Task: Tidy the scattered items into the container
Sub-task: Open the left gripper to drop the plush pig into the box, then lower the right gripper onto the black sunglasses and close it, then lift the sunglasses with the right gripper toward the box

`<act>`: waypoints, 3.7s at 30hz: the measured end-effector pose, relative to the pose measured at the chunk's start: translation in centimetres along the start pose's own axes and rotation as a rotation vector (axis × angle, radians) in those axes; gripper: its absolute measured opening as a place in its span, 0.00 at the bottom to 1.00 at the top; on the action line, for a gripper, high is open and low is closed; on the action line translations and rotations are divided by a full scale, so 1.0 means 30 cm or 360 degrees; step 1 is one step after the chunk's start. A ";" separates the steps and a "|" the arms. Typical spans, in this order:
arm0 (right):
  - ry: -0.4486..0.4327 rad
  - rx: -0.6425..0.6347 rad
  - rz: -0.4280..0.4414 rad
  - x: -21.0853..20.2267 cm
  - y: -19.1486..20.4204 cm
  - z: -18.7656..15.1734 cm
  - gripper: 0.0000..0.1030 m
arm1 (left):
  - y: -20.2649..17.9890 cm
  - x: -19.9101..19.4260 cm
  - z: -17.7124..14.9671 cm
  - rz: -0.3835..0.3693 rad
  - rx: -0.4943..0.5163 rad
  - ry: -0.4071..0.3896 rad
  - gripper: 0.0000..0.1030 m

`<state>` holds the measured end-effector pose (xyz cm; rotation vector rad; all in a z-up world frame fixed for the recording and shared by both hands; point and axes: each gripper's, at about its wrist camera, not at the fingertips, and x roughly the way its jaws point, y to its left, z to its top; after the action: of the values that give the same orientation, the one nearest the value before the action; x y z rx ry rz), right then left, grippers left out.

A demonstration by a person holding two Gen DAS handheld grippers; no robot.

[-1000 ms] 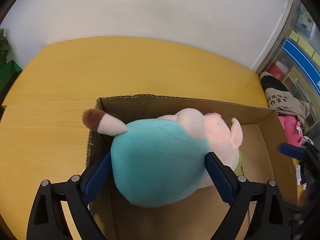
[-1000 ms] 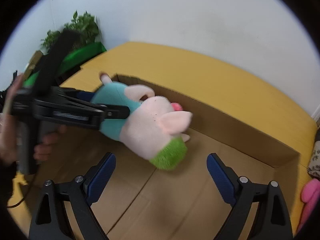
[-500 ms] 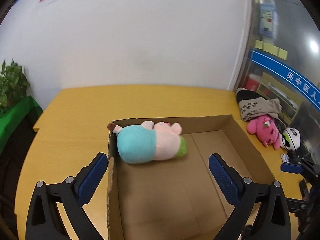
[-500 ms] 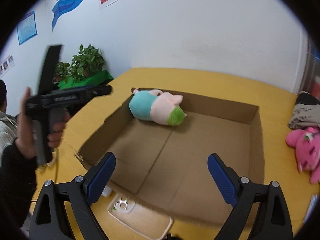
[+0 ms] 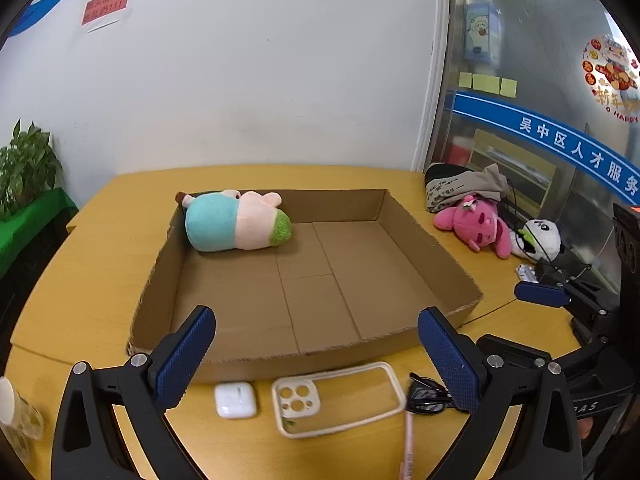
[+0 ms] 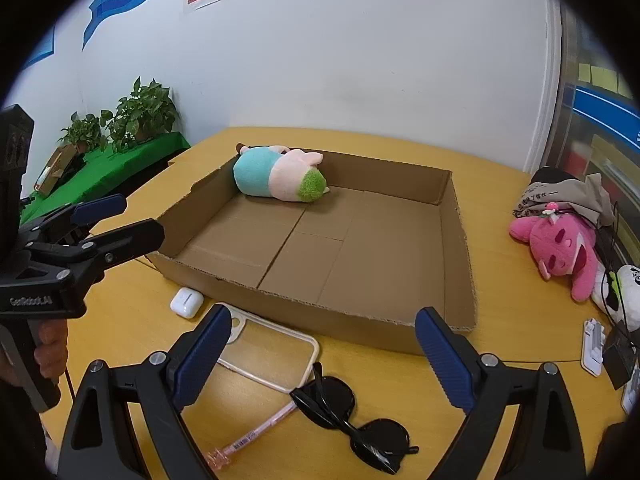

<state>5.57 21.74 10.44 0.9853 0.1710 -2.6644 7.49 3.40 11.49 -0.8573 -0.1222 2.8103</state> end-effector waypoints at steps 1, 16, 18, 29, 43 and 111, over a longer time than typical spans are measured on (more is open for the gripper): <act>-0.0003 -0.0004 0.0001 -0.005 0.000 -0.006 0.91 | -0.008 -0.006 -0.007 0.0002 -0.0005 -0.0003 1.00; -0.0022 -0.0047 0.0051 -0.042 0.025 -0.048 0.91 | -0.045 -0.028 -0.062 0.0005 0.0011 0.0027 1.00; -0.0015 -0.0057 0.0063 -0.044 0.011 -0.067 0.91 | -0.031 -0.033 -0.079 -0.0005 0.0003 0.0045 1.00; 0.0369 -0.0170 0.0114 0.076 -0.156 -0.331 0.91 | 0.035 0.000 -0.280 -0.0058 -0.0088 0.0297 1.00; 0.0544 -0.0570 0.0255 0.239 -0.139 -0.362 0.90 | 0.009 0.039 -0.395 -0.0139 -0.0120 0.0453 1.00; 0.0079 0.0219 0.0158 -0.086 -0.219 -0.196 0.55 | -0.322 0.328 0.072 -0.1067 -0.0299 0.0740 0.31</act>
<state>9.01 29.84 7.73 1.0733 -0.0506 -2.5907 -0.09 14.89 9.25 -1.2114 -0.5004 1.9548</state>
